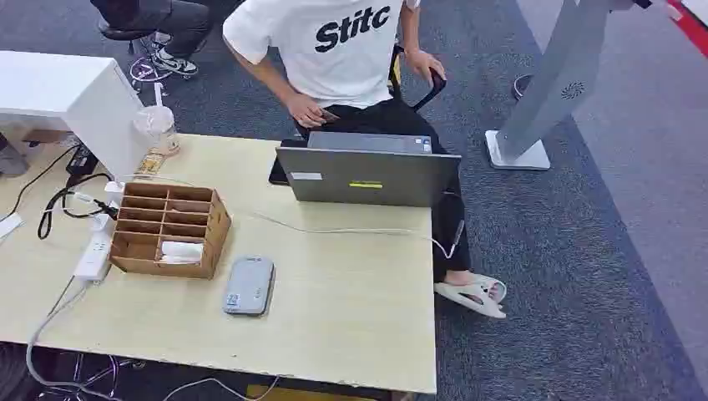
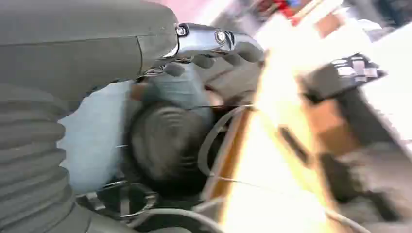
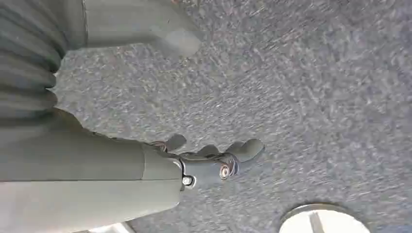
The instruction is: Pass the card to the sensor for recognition and then transmit it.
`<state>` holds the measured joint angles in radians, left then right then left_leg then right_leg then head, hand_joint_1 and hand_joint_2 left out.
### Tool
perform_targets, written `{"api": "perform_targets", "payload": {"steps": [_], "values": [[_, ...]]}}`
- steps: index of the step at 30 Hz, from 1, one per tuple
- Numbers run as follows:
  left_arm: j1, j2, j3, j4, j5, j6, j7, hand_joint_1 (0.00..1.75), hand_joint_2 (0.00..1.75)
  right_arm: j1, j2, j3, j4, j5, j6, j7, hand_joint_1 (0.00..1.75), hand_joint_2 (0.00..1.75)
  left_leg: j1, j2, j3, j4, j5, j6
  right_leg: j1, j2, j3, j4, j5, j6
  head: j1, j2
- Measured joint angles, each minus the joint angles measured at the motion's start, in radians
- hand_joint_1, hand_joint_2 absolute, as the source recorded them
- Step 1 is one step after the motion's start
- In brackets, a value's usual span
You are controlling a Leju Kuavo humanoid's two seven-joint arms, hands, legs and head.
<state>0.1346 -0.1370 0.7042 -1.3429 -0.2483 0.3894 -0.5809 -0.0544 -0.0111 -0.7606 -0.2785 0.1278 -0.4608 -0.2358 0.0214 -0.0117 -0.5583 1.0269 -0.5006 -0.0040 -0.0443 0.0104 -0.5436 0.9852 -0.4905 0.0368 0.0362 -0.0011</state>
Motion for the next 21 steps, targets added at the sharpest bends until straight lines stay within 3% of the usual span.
{"api": "perform_targets", "payload": {"steps": [1,3,4,6,14,21], "values": [[0.001,0.0,-0.001,-0.006,-0.001,0.001,0.0,0.0,1.75,0.0,0.0,0.0,0.0,0.0,0.0,0.0,0.0,1.75,0.0,0.0,0.0,0.0,0.0,0.0,0.0,0.0,0.0,0.0,0.0,0.0,0.0,0.0],[0.019,0.034,-0.07,-0.129,-0.008,0.018,-0.009,0.0,1.75,-0.002,0.008,-0.013,0.006,0.014,-0.02,0.029,0.0,1.75,0.0,0.0,0.0,0.0,0.0,0.0,0.0,0.0,-0.001,0.0,0.0,0.0,0.0,0.0],[0.011,0.074,-0.125,-0.232,-0.031,0.02,0.012,0.0,1.75,-0.003,0.016,-0.025,0.013,0.034,-0.036,0.058,0.0,1.75,0.0,0.0,0.0,0.0,0.0,0.0,0.0,0.0,-0.001,0.0,0.0,0.0,-0.001,0.0],[-0.076,0.157,-0.207,-0.316,-0.107,-0.015,0.097,0.0,1.75,-0.005,0.027,-0.03,0.023,0.082,-0.06,0.119,0.0,1.75,0.0,0.0,0.001,0.0,0.001,-0.001,0.0,0.0,0.0,0.0,0.001,-0.001,-0.001,0.0],[-0.227,0.251,-0.29,-0.297,-0.266,-0.049,0.219,0.0,1.75,-0.009,0.039,-0.03,0.034,0.134,-0.063,0.166,0.0,1.75,0.0,0.001,0.001,0.0,0.001,-0.001,0.0,0.002,-0.001,0.0,0.001,-0.001,-0.001,0.0],[-0.353,0.312,-0.349,-0.193,-0.422,-0.051,0.311,0.0,1.75,-0.011,0.05,-0.03,0.041,0.172,-0.062,0.2,0.0,1.75,0.0,0.001,0.001,0.0,0.001,-0.001,0.0,0.002,-0.001,0.0,0.001,-0.001,-0.001,0.0]]}}
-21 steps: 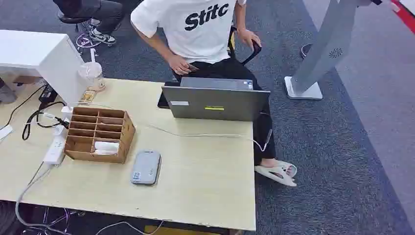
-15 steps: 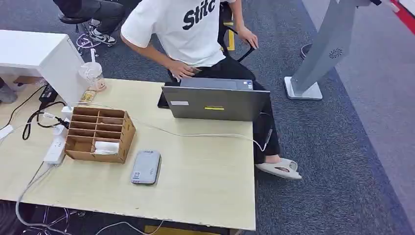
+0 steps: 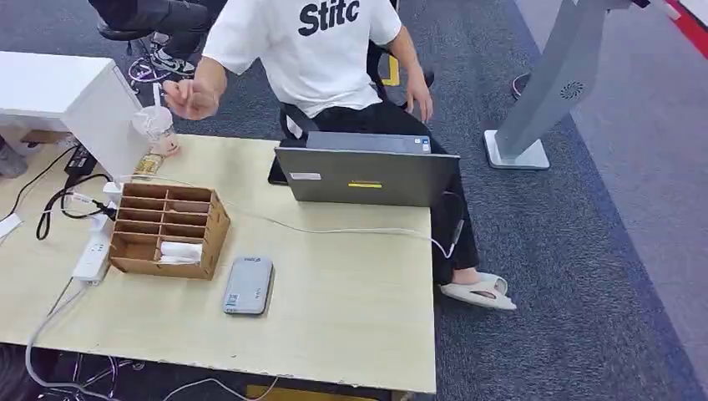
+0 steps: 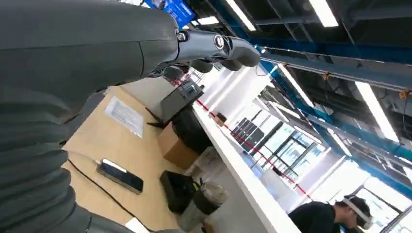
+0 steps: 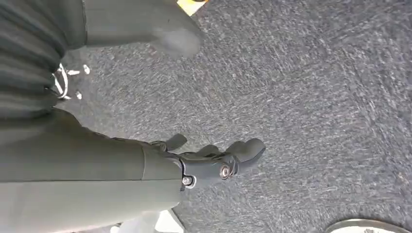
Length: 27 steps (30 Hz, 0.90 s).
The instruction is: Pass the card to the sensor for recognition and then transmit it.
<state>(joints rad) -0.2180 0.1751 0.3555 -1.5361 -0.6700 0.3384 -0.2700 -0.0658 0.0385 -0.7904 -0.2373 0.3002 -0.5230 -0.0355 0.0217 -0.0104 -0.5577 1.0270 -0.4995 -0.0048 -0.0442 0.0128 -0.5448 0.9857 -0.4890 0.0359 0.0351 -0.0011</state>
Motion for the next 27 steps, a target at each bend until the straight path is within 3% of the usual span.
{"api": "perform_targets", "payload": {"steps": [7,27], "values": [[-0.07,0.074,-0.104,0.087,-0.155,0.03,0.099,0.0,1.75,-0.003,0.007,0.0,0.006,0.025,0.001,0.023,0.0,1.75,0.0,0.001,0.0,0.0,0.0,0.0,0.0,0.001,0.0,0.0,0.0,0.0,0.0,0.0],[-0.252,0.245,-0.576,0.254,-0.515,0.138,0.454,0.0,1.75,-0.004,0.024,-0.001,0.013,0.08,0.004,0.053,0.0,1.75,0.0,0.001,0.0,0.0,0.0,0.0,0.0,0.002,-0.001,0.0,0.0,0.0,0.001,0.0]]}}
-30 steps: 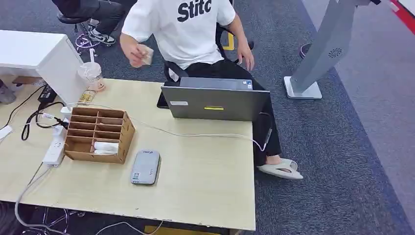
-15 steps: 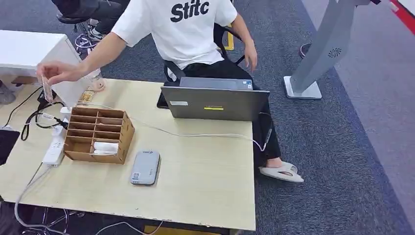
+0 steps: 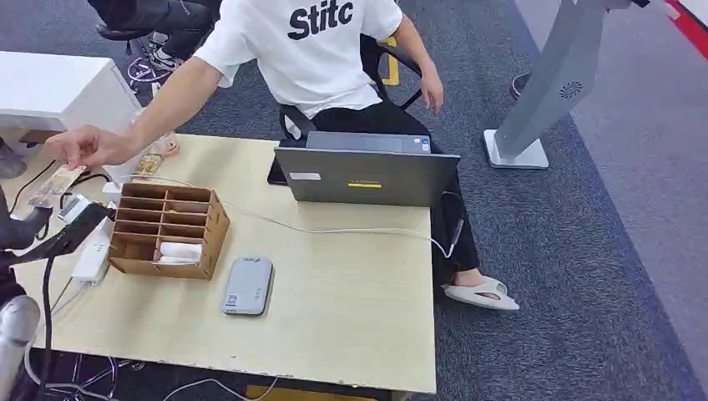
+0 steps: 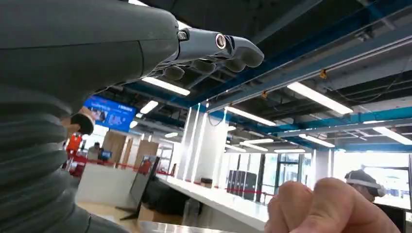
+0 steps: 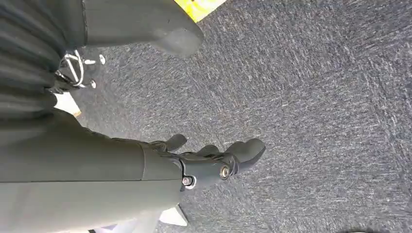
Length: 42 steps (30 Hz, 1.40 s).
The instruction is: Pass the card to the sensor for recognition and then transmit it.
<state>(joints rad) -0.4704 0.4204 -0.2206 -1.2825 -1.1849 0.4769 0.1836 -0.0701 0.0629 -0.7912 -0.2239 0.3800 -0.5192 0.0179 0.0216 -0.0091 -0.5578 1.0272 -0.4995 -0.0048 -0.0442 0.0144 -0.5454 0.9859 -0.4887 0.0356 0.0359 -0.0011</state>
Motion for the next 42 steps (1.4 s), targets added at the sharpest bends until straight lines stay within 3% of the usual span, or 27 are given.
{"api": "perform_targets", "payload": {"steps": [1,2,16,20,35,38,42], "values": [[-0.01,0.006,-0.025,0.008,-0.019,0.006,0.019,0.05,1.75,0.0,0.0,-0.001,0.0,0.004,0.0,0.002,0.0,1.75,0.0,0.0,0.0,0.0,0.0,0.0,0.0,0.0,0.0,0.0,0.0,0.0,0.0,0.0],[-0.021,0.012,-0.049,0.016,-0.038,0.013,0.035,1.71,1.75,0.0,0.002,-0.002,0.0,0.008,0.0,0.003,0.0,1.75,0.0,0.0,0.0,0.0,0.0,0.0,0.0,0.0,0.0,0.0,0.0,0.0,0.0,0.0],[-0.144,0.066,-0.354,0.124,-0.331,0.116,0.249,1.75,1.75,-0.002,0.019,-0.035,0.003,0.072,0.0,0.035,0.0,1.75,0.0,0.0,0.0,0.0,0.0,0.0,0.0,0.0,0.0,0.0,0.0,0.0,0.0,0.0],[-0.161,0.071,-0.398,0.141,-0.338,0.133,0.278,1.75,1.75,-0.003,0.022,-0.042,0.003,0.085,0.0,0.042,0.0,1.75,0.0,0.0,0.0,0.0,0.0,0.0,0.0,0.0,0.0,0.0,0.0,0.0,-0.001,0.0],[-0.162,0.04,-0.429,0.153,-0.338,0.136,0.226,1.75,1.75,-0.005,0.029,-0.045,0.006,0.099,0.003,0.043,0.0,1.75,0.0,0.0,0.0,0.0,0.0,0.0,0.0,0.0,0.0,0.0,0.0,0.0,-0.001,0.0],[-0.155,0.008,-0.429,0.153,-0.338,0.128,0.183,1.75,1.75,-0.006,0.031,-0.049,0.006,0.103,0.01,0.043,0.0,1.75,0.0,-0.001,-0.001,0.0,0.0,0.0,0.0,-0.001,0.0,0.0,0.0,0.0,0.0,0.0],[-0.133,-0.068,-0.429,0.153,-0.338,0.085,0.12,1.75,1.75,-0.008,0.033,-0.052,0.007,0.109,0.01,0.047,0.0,1.75,-0.001,-0.001,-0.001,0.0,0.0,0.0,-0.001,-0.001,0.0,0.0,0.0,0.0,0.0,0.0]]}}
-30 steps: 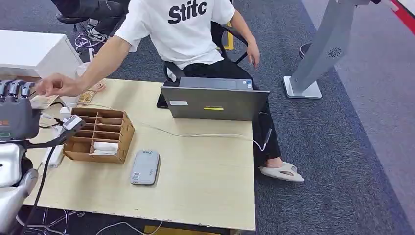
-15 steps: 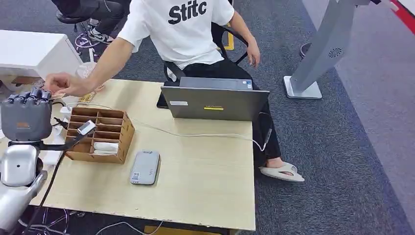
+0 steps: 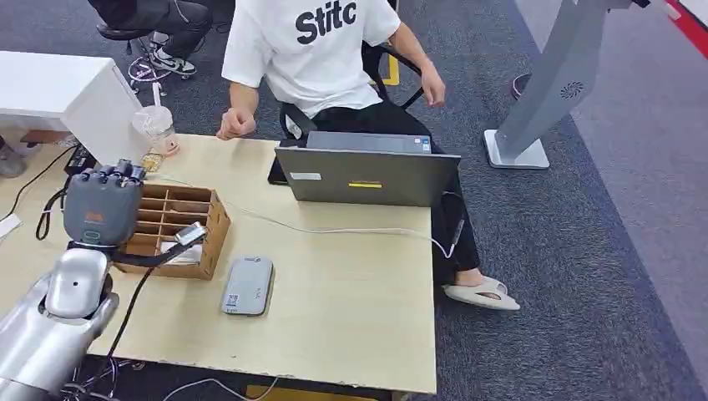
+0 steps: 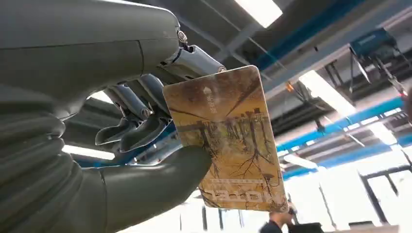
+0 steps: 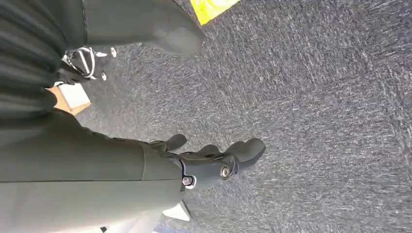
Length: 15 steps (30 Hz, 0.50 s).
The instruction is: Pass the card to the sensor for recognition and then transmit it.
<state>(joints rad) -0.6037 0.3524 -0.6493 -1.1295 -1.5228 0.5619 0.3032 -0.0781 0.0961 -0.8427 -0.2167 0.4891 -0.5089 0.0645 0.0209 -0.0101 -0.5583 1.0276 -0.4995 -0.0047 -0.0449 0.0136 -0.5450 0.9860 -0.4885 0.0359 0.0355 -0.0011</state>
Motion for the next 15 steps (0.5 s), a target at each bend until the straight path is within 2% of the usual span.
{"api": "perform_targets", "payload": {"steps": [5,10,15], "values": [[0.012,-0.071,-0.046,0.0,0.0,-0.063,-0.026,1.75,1.75,-0.002,0.003,-0.015,0.0,0.003,0.0,0.0,0.0,1.75,0.0,0.0,0.0,0.0,0.0,0.0,0.0,0.0,0.0,0.0,0.0,0.0,0.0,0.0],[0.051,-0.146,-0.052,0.0,0.001,-0.122,-0.112,1.75,1.75,-0.002,0.005,-0.023,0.0,0.003,0.0,0.003,0.0,1.75,0.0,0.0,0.0,0.0,0.0,0.0,0.0,0.0,0.0,0.0,0.0,0.0,0.0,0.0],[0.105,-0.204,-0.052,0.0,0.042,-0.265,-0.213,1.75,1.75,-0.002,0.008,-0.042,0.0,-0.006,-0.001,0.003,0.0,1.75,0.0,0.0,0.0,0.0,0.0,0.0,0.0,0.0,0.0,0.0,0.0,0.0,0.0,0.0]]}}
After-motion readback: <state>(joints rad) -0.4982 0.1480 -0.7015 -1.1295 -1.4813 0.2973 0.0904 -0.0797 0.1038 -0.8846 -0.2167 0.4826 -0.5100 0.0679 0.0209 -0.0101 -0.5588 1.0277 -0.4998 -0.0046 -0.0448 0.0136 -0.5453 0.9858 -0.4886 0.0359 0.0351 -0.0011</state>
